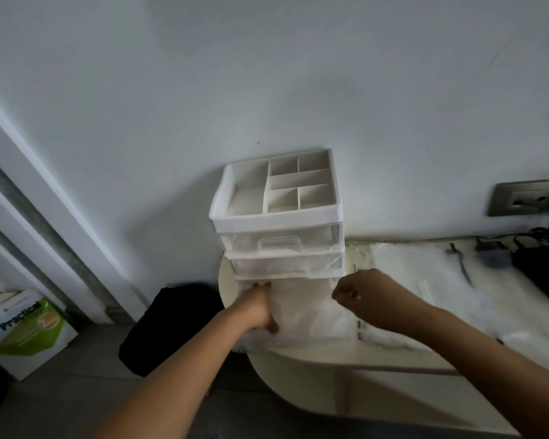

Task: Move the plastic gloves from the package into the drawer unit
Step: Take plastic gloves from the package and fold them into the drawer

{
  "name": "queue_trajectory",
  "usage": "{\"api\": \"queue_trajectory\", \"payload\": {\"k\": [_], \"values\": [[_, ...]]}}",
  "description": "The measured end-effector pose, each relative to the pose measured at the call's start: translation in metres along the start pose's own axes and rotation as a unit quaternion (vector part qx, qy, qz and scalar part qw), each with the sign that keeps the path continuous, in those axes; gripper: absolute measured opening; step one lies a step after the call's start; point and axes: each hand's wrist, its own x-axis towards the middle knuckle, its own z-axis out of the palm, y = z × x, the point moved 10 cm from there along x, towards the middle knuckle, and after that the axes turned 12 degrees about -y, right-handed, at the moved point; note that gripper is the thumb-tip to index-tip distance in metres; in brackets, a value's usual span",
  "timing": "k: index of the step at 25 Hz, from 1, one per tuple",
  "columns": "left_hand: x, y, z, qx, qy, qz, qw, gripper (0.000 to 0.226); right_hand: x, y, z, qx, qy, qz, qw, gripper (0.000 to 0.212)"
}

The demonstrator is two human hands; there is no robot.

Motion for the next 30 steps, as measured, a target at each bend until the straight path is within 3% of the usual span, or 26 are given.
{"api": "queue_trajectory", "payload": {"k": [3,4,8,11,15,17,20,24,28,30], "values": [[-0.025,0.015,-0.030,-0.032,0.081,0.035,0.996,0.016,-0.016,0.041,-0.027,0.015,0.051,0.043,0.998,0.021],[-0.033,0.024,-0.041,-0.037,0.116,0.039,0.992,0.016,-0.021,0.060,-0.035,-0.002,0.068,0.071,0.995,0.023],[-0.072,0.089,-0.068,-0.049,0.233,0.131,0.962,0.050,-0.057,0.172,-0.054,-0.051,0.099,0.266,0.958,0.034],[-0.085,0.144,-0.062,-0.071,0.235,0.216,0.945,0.047,-0.081,0.234,-0.030,-0.074,0.002,0.357,0.931,0.039],[-0.071,0.208,-0.036,-0.110,0.168,0.282,0.938,0.029,-0.091,0.247,-0.005,-0.033,-0.019,0.320,0.947,0.048],[-0.059,0.236,-0.017,-0.105,0.122,0.294,0.942,0.039,-0.096,0.242,-0.007,-0.041,-0.002,0.285,0.958,0.047],[-0.037,0.268,0.016,-0.075,0.066,0.287,0.953,0.058,-0.105,0.233,-0.022,-0.047,0.073,0.259,0.962,0.026],[-0.003,0.274,0.072,0.030,-0.021,0.200,0.979,0.086,-0.117,0.242,-0.031,0.005,0.152,0.255,0.955,0.013],[0.003,0.272,0.088,0.044,0.027,0.203,0.978,0.112,-0.111,0.253,-0.023,0.013,0.153,0.244,0.957,0.014],[0.004,0.273,0.087,0.042,0.057,0.208,0.976,0.113,-0.106,0.256,-0.009,0.014,0.093,0.241,0.966,0.046]]}}
